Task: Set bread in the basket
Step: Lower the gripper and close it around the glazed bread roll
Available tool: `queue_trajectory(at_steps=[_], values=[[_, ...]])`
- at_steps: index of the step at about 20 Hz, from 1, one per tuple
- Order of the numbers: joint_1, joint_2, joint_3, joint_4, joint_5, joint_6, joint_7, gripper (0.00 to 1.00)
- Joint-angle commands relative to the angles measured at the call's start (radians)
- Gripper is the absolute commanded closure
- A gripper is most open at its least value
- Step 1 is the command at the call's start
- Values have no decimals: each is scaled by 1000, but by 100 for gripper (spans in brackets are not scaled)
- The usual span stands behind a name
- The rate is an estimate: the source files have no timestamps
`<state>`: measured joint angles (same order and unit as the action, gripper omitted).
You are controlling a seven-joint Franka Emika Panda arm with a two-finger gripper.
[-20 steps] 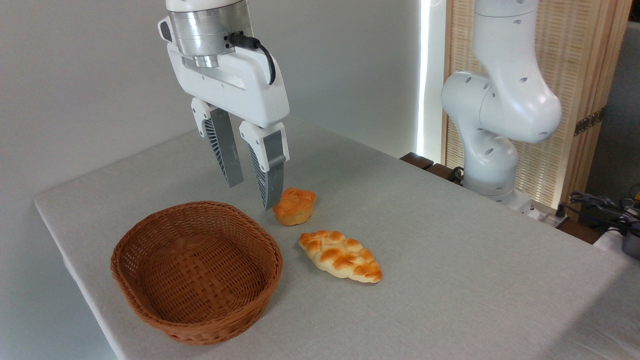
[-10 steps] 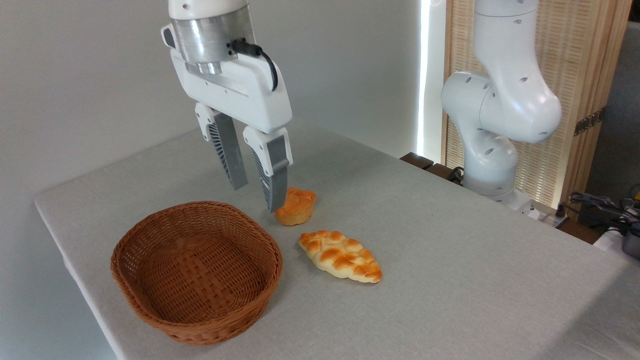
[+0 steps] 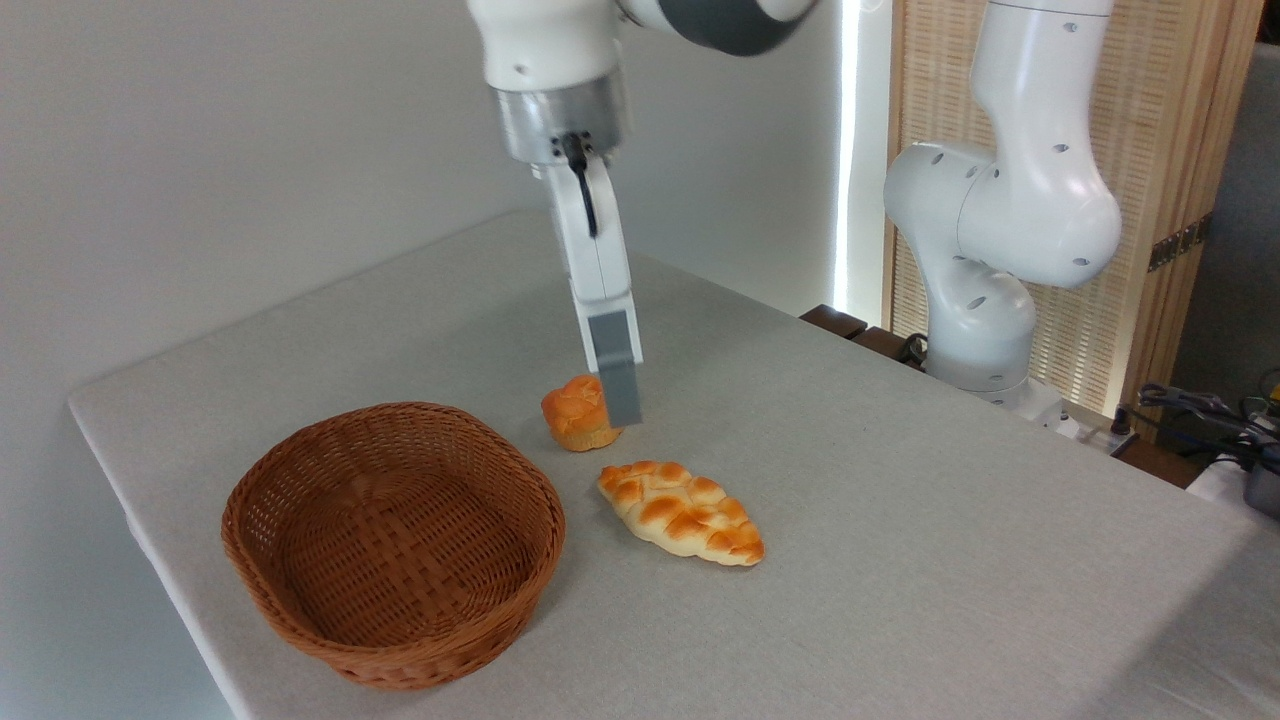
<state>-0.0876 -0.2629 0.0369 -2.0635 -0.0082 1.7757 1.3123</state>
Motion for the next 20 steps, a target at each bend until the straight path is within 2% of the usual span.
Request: queue_trajectory(at_steps=[1,4,6,8,13,16,20], values=[[-46,-39,59,-104,29,30,240,0],[-191,-38,214,-133,161,36,407,0],[-291,-32,320,-139,204,45,481,0],[-349,-30,383,-147,228,54,515,0],[-380,-27,403,-243,229,194,518,0],[-399,-19,405,-274,229,226,518,0],[-400,-12,405,-303,229,269,519,0]])
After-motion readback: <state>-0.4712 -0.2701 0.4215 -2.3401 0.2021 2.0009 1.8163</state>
